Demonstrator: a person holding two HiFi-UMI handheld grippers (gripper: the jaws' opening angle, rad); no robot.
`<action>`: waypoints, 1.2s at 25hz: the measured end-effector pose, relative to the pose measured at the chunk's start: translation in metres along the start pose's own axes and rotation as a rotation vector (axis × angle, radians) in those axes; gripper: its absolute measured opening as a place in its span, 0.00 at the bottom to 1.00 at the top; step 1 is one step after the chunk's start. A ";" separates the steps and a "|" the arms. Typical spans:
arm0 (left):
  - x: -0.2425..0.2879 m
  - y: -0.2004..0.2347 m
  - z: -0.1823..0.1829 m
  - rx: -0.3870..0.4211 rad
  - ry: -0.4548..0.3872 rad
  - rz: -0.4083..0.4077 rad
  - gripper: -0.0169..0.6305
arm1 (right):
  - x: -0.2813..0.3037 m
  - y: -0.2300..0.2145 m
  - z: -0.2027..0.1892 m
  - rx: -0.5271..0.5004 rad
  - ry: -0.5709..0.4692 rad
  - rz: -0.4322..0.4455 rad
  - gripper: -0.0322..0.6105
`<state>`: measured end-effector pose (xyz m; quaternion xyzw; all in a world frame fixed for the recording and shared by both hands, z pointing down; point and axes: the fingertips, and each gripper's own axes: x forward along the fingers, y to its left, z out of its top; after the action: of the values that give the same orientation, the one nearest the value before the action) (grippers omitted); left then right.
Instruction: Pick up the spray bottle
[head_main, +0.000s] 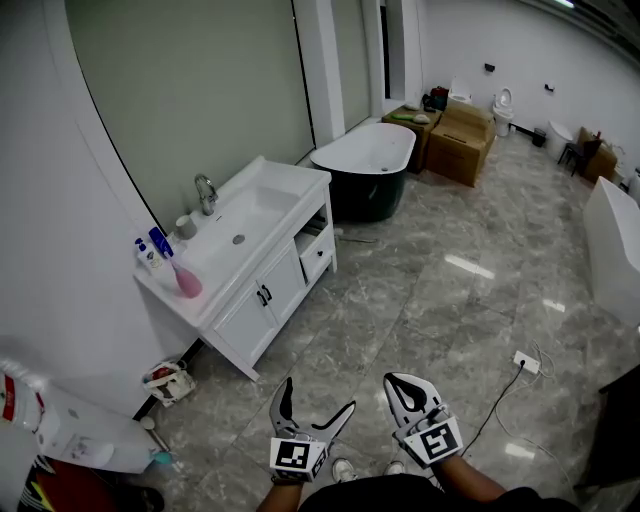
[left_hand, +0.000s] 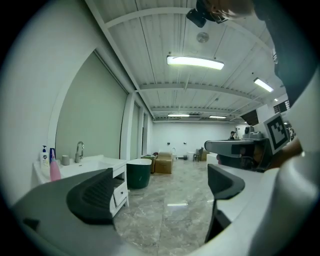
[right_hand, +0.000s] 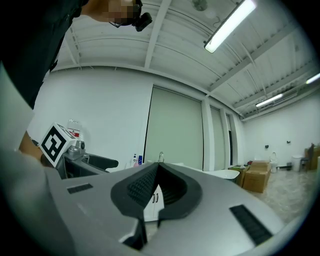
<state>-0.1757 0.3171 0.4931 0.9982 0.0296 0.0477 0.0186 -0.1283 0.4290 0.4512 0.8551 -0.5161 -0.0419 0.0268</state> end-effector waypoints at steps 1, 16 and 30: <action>-0.001 0.006 0.001 0.000 -0.005 0.004 0.94 | 0.004 0.003 0.001 0.000 -0.001 -0.002 0.05; -0.006 0.067 -0.001 0.040 -0.002 0.001 0.93 | 0.055 0.029 -0.006 0.011 -0.008 0.003 0.05; 0.082 0.132 0.006 0.031 0.023 0.068 0.91 | 0.159 -0.033 -0.018 0.041 0.009 0.072 0.05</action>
<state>-0.0860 0.1904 0.5001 0.9982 -0.0033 0.0594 0.0014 -0.0241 0.3041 0.4590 0.8364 -0.5474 -0.0263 0.0132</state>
